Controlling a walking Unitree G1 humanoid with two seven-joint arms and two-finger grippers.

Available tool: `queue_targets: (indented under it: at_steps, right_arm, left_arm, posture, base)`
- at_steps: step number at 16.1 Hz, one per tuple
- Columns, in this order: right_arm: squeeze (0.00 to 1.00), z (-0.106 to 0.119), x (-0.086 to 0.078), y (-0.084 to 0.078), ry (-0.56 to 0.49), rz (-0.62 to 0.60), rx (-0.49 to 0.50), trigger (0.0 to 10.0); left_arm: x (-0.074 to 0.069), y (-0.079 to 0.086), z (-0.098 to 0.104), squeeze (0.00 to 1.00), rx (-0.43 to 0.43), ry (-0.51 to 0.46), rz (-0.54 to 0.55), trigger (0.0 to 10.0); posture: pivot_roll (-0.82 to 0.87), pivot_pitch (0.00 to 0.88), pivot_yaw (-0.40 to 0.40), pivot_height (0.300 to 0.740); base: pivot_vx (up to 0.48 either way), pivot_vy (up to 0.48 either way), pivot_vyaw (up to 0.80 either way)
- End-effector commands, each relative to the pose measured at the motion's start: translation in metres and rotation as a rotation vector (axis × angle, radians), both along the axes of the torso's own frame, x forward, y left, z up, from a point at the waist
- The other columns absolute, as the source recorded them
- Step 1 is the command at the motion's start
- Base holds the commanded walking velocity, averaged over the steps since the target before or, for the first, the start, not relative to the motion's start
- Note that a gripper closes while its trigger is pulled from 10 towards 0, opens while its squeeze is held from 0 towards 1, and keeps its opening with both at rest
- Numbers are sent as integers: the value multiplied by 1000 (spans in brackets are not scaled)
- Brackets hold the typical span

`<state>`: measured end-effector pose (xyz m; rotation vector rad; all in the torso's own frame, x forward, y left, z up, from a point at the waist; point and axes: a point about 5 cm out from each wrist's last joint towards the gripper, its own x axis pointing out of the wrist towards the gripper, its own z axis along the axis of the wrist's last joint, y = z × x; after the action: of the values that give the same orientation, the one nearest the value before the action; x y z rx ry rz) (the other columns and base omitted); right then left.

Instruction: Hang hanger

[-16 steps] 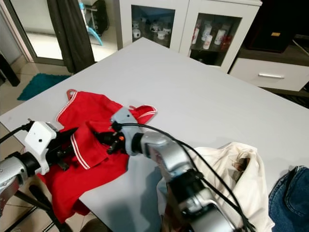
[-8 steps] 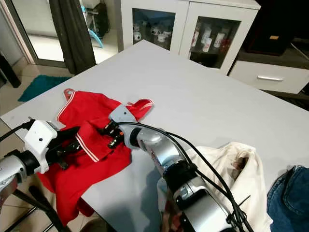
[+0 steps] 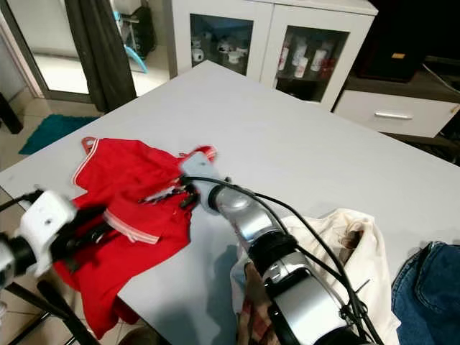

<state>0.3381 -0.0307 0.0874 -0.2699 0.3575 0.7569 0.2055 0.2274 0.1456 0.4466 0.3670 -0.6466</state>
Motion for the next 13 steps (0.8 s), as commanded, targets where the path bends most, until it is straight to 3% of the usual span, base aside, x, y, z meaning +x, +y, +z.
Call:
queue_targets:
  at_steps: [1, 4, 6, 7, 9, 11, 13]
  right_arm:
    - [0, -20, 4, -39, 58, -165, -104, 10000]
    - [0, -16, 8, -40, 30, -190, -107, 10000]
    - [0, -15, 11, -42, 6, -210, -117, 10000]
    - [0, -7, 16, -41, -25, -238, -70, 10000]
    - [0, 23, 25, -32, -66, -234, 133, 10000]
    - [0, 44, 26, -23, -60, -128, 255, 10000]
    - [0, 70, 17, -12, -38, 73, 411, 10000]
  left_arm:
    - [-4, 11, 3, 0, 39, 18, 30, 10000]
    - [-11, 19, 0, 0, 76, 76, 53, 10000]
    - [-9, 27, 4, 0, 117, 49, 95, 10000]
    - [-4, 31, 6, 0, 112, 17, 137, 10000]
    - [-4, 30, -1, 0, 114, 43, 136, 10000]
    - [-4, 25, -5, 0, 94, 50, 127, 10000]
    - [-1, 17, -8, 0, 69, 49, 112, 10000]
  posture:
    - [168, 37, -47, 740]
    - [171, 34, -49, 740]
    - [172, 35, -49, 740]
    - [174, 36, -49, 740]
    - [173, 38, -48, 740]
    - [167, 40, -46, 740]
    - [163, 43, -47, 740]
  base:
    - [0, 0, 0]
    - [0, 0, 0]
    - [0, 0, 0]
    - [0, 0, 0]
    - [0, 0, 0]
    - [0, 0, 0]
    - [0, 0, 0]
